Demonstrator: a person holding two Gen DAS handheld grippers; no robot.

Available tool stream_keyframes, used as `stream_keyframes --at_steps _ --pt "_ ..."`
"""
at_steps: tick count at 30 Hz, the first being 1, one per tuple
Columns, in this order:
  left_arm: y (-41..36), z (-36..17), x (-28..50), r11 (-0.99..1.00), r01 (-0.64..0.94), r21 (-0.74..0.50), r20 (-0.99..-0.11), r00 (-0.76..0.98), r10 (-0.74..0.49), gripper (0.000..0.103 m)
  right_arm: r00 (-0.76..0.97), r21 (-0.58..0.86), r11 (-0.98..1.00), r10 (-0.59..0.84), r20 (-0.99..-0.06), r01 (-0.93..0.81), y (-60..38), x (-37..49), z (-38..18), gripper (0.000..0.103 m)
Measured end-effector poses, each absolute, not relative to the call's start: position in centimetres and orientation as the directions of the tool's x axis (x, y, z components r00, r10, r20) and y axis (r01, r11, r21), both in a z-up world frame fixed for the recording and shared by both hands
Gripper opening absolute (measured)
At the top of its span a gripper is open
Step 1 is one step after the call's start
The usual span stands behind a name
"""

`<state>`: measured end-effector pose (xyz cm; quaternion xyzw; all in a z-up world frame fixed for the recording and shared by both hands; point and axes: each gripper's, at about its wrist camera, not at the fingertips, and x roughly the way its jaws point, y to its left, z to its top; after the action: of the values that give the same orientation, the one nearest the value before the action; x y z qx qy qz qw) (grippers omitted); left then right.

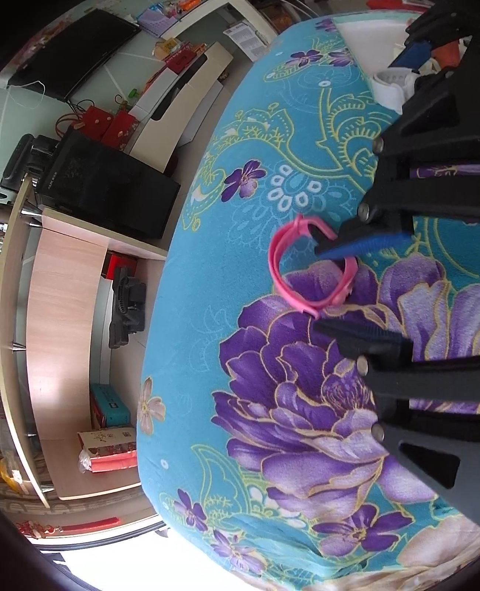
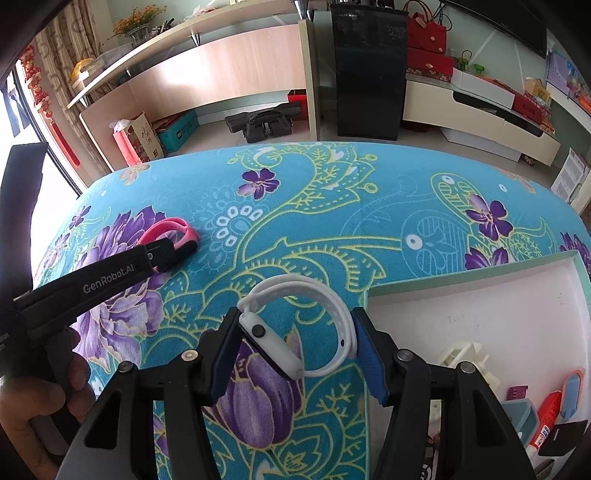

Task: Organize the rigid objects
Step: 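Grasp the pink watch band with the left tool while the right tool holds the white band, then carry both watch bands over the tray with both tools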

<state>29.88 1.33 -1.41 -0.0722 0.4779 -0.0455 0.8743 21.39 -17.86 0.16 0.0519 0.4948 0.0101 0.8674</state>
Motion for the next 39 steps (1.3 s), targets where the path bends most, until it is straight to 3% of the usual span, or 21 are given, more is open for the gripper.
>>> stream_keyframes --at_steps 4,7,8,11,12,27,39 --pt "1.9 -1.4 29.4 0.98 -0.002 -0.197 -0.828 0.536 -0.165 0.022 0.519 0.095 0.995 0.065 -0.853 0.031 -17.7 20.4 1.0 0.06" --pt "1.9 -1.4 29.1 0.981 0.02 -0.194 -0.818 0.548 -0.173 0.027 0.518 0.096 0.995 0.065 -0.853 0.035 -17.9 20.2 1.1 0.06" --pt "1.9 -1.4 29.0 0.981 0.031 -0.193 -0.819 0.546 -0.178 0.032 0.518 0.097 0.994 0.063 -0.853 0.039 -18.0 20.2 1.0 0.06" --pt "1.6 -1.4 29.1 0.981 0.035 -0.192 -0.816 0.55 -0.179 0.061 0.515 0.101 0.994 0.061 -0.855 0.05 -18.4 20.3 1.0 0.06" --pt "1.5 -1.4 29.2 0.98 0.035 -0.194 -0.814 0.552 -0.181 0.062 0.515 0.103 0.993 0.061 -0.855 0.053 -18.6 20.4 1.0 0.06" --pt "-1.1 -3.1 31.6 0.991 0.073 -0.113 -0.833 0.537 -0.135 0.07 0.511 0.11 0.99 0.051 -0.858 0.086 -20.1 20.8 0.6 0.06" --pt "-1.4 -3.4 32.2 0.993 0.069 -0.097 -0.826 0.551 -0.119 0.07 0.5 0.112 0.99 0.055 -0.864 0.085 -20.2 21.0 0.3 0.06"
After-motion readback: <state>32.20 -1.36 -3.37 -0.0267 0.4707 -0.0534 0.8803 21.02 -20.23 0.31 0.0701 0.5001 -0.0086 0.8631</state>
